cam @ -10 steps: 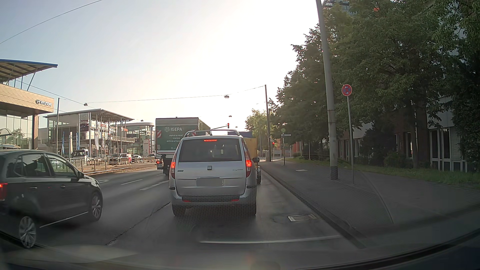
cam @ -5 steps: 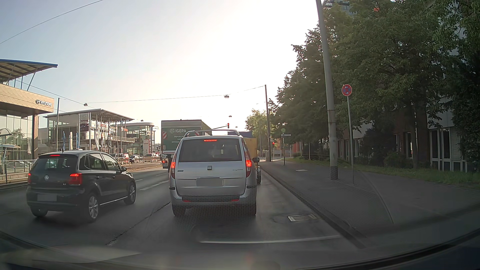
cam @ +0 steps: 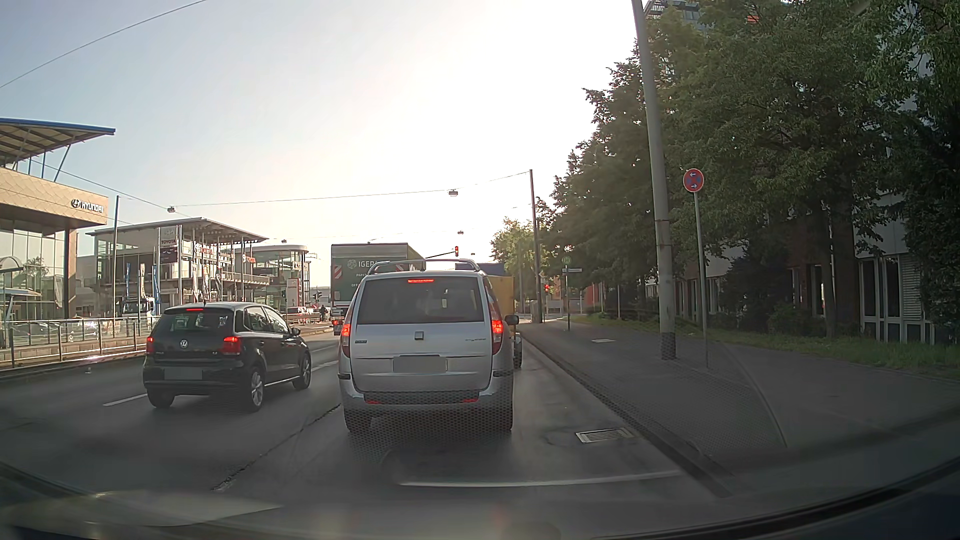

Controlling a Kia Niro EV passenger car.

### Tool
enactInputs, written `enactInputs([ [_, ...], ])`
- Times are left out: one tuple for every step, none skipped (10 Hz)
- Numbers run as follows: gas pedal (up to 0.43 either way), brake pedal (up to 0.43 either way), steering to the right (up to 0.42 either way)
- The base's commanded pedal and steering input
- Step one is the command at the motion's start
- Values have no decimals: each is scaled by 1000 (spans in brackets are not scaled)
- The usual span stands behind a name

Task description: Follow the waypoints while adhering to traffic rules and regulations

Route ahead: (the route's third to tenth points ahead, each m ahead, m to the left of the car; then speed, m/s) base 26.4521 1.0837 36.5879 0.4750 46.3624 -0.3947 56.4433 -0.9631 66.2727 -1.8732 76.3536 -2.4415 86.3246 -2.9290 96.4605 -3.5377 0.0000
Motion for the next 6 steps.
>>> enactInputs([
  [0, 0, -2],
  [0, 0, -1],
  [0, 0, -1],
  [0, 0, -1],
  [0, 0, -2],
  [0, 0, -1],
])
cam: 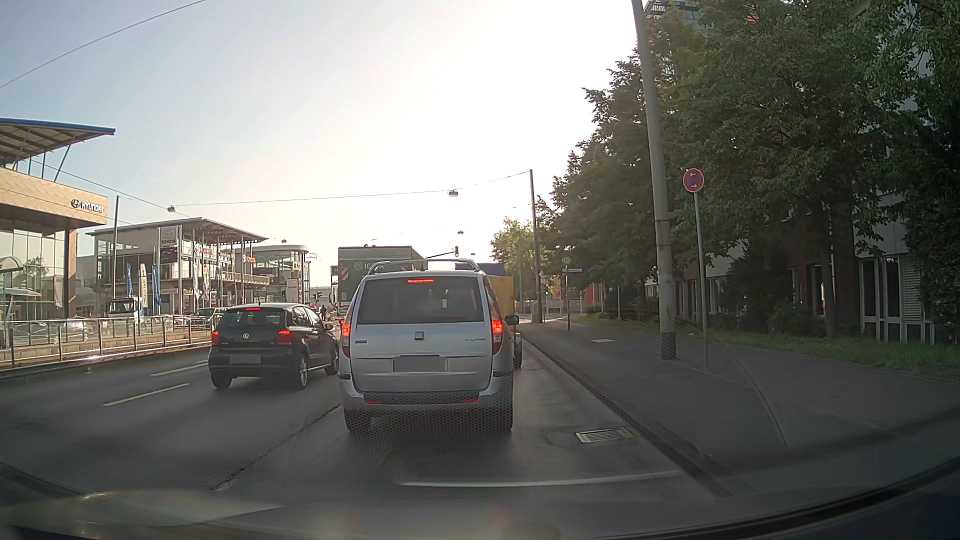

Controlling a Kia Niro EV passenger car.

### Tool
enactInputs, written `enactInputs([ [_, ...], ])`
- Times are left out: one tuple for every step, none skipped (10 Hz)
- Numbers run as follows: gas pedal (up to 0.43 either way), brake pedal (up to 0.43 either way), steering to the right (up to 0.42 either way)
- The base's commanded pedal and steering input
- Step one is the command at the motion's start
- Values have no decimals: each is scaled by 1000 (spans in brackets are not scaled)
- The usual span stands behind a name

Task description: Follow the waypoints while adhering to traffic rules and regulations

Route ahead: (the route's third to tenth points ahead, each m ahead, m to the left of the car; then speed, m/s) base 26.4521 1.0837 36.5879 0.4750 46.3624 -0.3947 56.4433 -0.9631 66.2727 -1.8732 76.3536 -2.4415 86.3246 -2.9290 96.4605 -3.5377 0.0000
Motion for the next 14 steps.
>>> enactInputs([
  [0, 0, -1],
  [0, 0, -1],
  [0, 0, -2],
  [0, 0, -1],
  [0, 0, -1],
  [0, 0, -2],
  [0, 0, -1],
  [0, 0, -1],
  [0, 0, -1],
  [0, 0, -1],
  [0, 0, -1],
  [0, 0, -2],
  [0, 0, -1],
  [0, 0, -2],
])
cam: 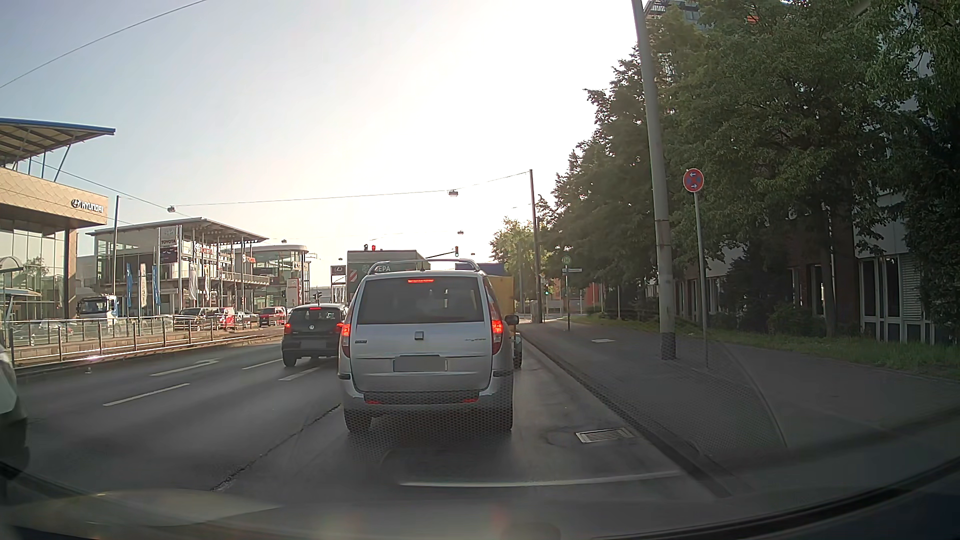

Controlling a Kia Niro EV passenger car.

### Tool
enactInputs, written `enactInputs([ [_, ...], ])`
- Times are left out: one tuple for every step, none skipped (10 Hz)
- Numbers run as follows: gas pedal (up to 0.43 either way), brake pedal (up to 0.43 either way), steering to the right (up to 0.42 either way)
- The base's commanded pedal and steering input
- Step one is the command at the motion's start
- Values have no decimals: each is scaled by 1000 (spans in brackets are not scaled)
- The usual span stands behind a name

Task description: Follow the waypoints while adhering to traffic rules and regulations

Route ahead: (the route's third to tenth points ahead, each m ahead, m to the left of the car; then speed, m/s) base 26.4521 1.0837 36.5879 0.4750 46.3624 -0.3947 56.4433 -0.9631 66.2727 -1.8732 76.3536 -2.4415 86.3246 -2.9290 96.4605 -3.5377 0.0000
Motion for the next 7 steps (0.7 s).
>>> enactInputs([
  [0, 0, -1],
  [0, 0, -1],
  [0, 0, -2],
  [0, 0, -1],
  [0, 0, -1],
  [0, 0, -1],
  [0, 0, -1],
])
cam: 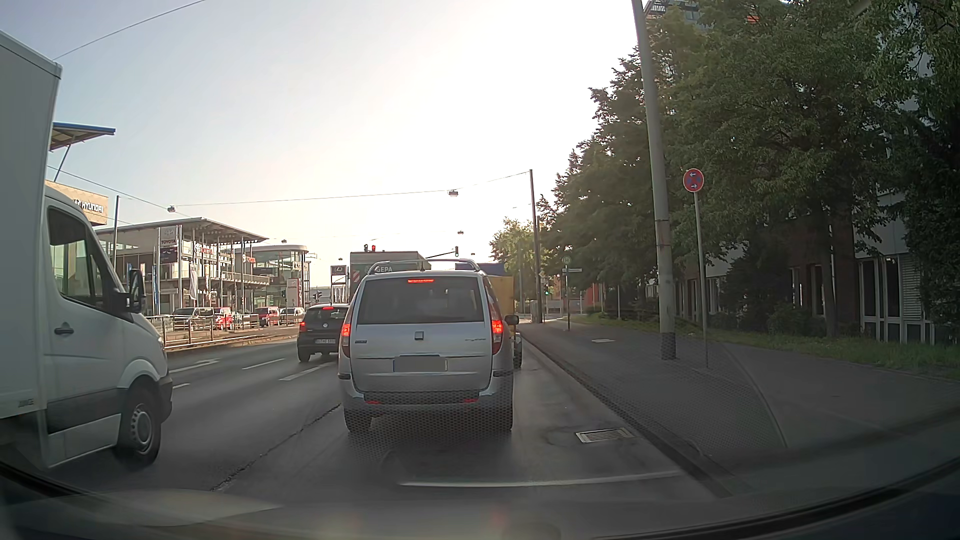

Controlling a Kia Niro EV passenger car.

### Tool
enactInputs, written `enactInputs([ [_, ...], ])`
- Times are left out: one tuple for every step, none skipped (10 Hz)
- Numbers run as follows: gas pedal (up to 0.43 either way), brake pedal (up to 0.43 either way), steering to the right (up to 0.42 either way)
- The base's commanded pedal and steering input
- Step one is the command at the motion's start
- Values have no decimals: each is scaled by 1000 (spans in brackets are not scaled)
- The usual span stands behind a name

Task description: Follow the waypoints while adhering to traffic rules and regulations

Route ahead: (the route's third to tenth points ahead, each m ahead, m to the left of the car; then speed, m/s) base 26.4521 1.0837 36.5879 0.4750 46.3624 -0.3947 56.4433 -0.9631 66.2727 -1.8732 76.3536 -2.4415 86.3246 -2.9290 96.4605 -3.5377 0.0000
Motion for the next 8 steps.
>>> enactInputs([
  [0, 0, -1],
  [0, 0, -1],
  [0, 0, -2],
  [0, 0, -1],
  [0, 0, -2],
  [0, 0, -2],
  [0, 0, -2],
  [0, 0, -1],
])
